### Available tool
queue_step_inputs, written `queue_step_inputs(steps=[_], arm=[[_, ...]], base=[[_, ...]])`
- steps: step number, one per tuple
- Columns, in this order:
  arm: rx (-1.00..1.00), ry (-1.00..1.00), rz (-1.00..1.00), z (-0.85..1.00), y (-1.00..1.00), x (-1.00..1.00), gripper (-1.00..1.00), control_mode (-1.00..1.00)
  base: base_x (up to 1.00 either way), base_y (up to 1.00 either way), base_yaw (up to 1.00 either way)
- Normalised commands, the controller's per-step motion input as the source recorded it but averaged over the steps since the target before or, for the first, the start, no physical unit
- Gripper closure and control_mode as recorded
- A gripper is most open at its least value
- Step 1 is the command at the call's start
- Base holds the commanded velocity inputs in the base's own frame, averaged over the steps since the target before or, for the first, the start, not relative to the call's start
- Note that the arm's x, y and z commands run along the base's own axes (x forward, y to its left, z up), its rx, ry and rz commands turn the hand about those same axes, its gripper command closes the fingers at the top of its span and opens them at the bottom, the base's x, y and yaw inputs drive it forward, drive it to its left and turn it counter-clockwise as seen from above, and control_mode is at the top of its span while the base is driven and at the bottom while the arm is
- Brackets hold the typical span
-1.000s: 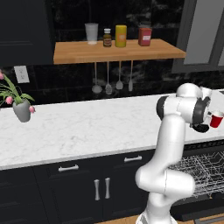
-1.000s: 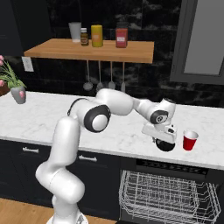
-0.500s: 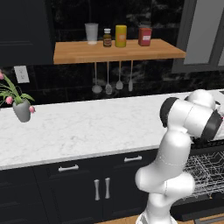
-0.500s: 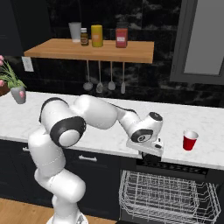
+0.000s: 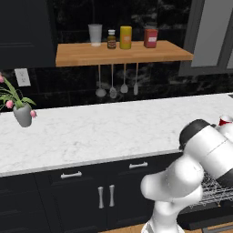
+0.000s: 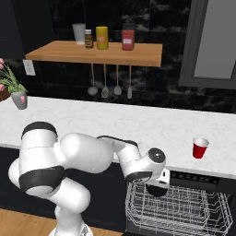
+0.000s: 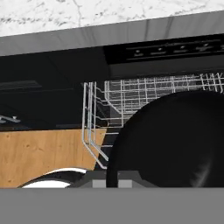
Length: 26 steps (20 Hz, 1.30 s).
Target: Pick up the cup and bowl from the counter, place them in the dishwasher, and close the dishwasher door.
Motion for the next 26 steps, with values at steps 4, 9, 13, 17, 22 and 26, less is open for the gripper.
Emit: queue_step_inputs(steps=[4, 9, 13, 17, 22, 26], arm=[[0.0, -0.14, 0.0, 0.2, -0.5, -0.48, 1.0, -1.0], [0.0, 0.0, 0.0, 0.06, -0.38, -0.26, 1.0, -1.0], [0.02, 0.0, 0.0, 0.25, -0.32, -0.01, 1.0, -1.0], [0.05, 0.01, 0.0, 0.13, -0.5, 0.09, 1.0, -1.0], [0.07, 0.01, 0.0, 0.0, -0.58, 0.15, 1.0, -1.0], [0.05, 0.03, 0.0, 0.0, -0.31, 0.01, 1.0, -1.0]], base=[[0.0, 0.0, 0.0], [0.0, 0.0, 0.0], [0.0, 0.0, 0.0], [0.0, 0.0, 0.0], [0.0, 0.0, 0.0], [0.0, 0.0, 0.0]])
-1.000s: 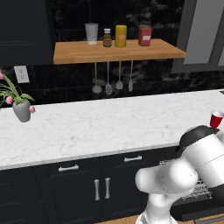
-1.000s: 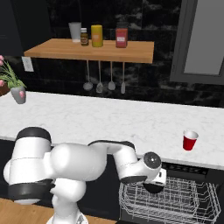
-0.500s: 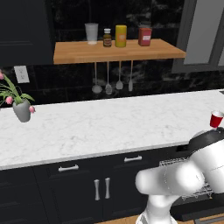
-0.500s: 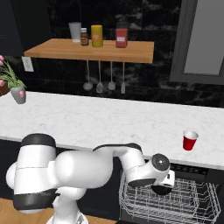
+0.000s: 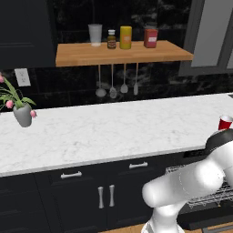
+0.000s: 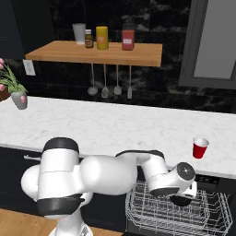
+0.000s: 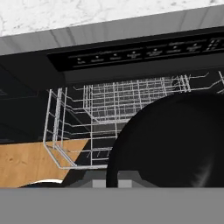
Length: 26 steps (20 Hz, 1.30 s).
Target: Pick up the cup and bowl from the counter, place them in the dishwasher, and close the dishwasher door.
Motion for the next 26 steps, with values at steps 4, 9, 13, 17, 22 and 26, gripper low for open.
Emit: queue_step_inputs(steps=[4, 9, 13, 17, 22, 26], arm=[[0.02, 0.01, 0.0, -0.28, -0.11, 0.0, 1.0, -1.0], [0.07, 0.0, 0.0, -0.6, -0.03, 0.0, 1.0, -1.0], [0.07, -0.01, 0.0, -0.65, 0.0, 0.01, 1.0, -1.0], [0.02, -0.1, 0.0, -0.59, 0.0, 0.11, 1.0, -1.0], [0.0, -0.11, 0.0, -0.17, 0.0, 0.28, 1.0, -1.0], [0.0, 0.0, 0.0, 0.0, 0.0, 0.33, 1.0, -1.0]], base=[[0.0, 0.0, 0.0], [0.0, 0.0, 0.0], [0.0, 0.0, 0.0], [0.0, 0.0, 0.0], [0.0, 0.0, 0.0], [0.0, 0.0, 0.0]])
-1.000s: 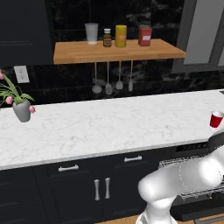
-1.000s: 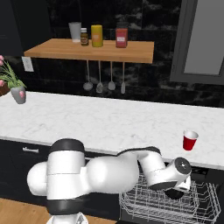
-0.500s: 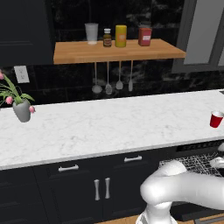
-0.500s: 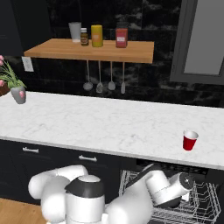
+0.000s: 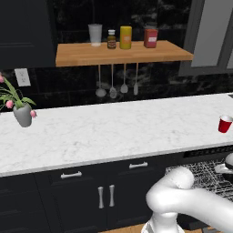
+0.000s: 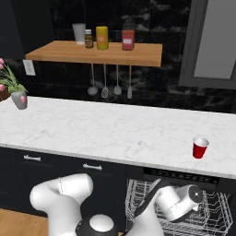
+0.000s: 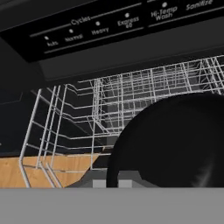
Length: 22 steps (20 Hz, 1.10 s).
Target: Pick up the cup and bowl from the counter, place them in the dishwasher, and close the dishwasher door.
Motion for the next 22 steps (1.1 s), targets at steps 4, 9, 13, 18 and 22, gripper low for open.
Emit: queue_step_inputs(steps=[4, 9, 13, 18, 22], arm=[[0.0, 0.0, 0.0, -0.04, 0.0, 0.18, 1.0, -1.0], [0.0, 0.0, 0.0, -0.07, -0.02, 0.05, 1.0, -1.0], [0.0, 0.0, 0.0, -0.25, -0.02, 0.17, 1.0, -1.0], [0.0, 0.0, 0.0, -0.46, -0.04, 0.32, 1.0, -1.0], [0.0, 0.02, 0.0, -0.57, 0.0, 0.05, 1.0, -1.0]], base=[[0.0, 0.0, 0.0], [0.0, 0.0, 0.0], [0.0, 0.0, 0.0], [0.0, 0.0, 0.0], [0.0, 0.0, 0.0]])
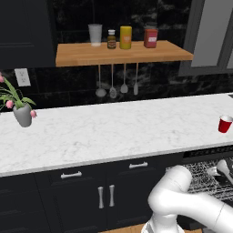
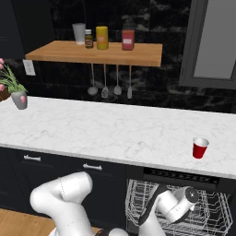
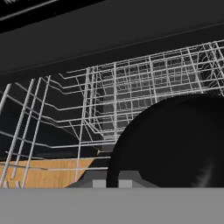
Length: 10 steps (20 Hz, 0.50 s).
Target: Pick up the cup and bowl from the counter, place them in the dishwasher, and close the dishwasher door.
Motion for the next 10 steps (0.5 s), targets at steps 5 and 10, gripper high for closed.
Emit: queue_step_inputs(steps=[5, 10], arm=[[0.0, 0.08, 0.0, -0.68, 0.0, 0.0, 1.0, -1.0], [0.0, 0.11, 0.0, -0.67, 0.0, -0.26, 1.0, -1.0]], base=[[0.0, 0.0, 0.0], [0.0, 0.0, 0.0]])
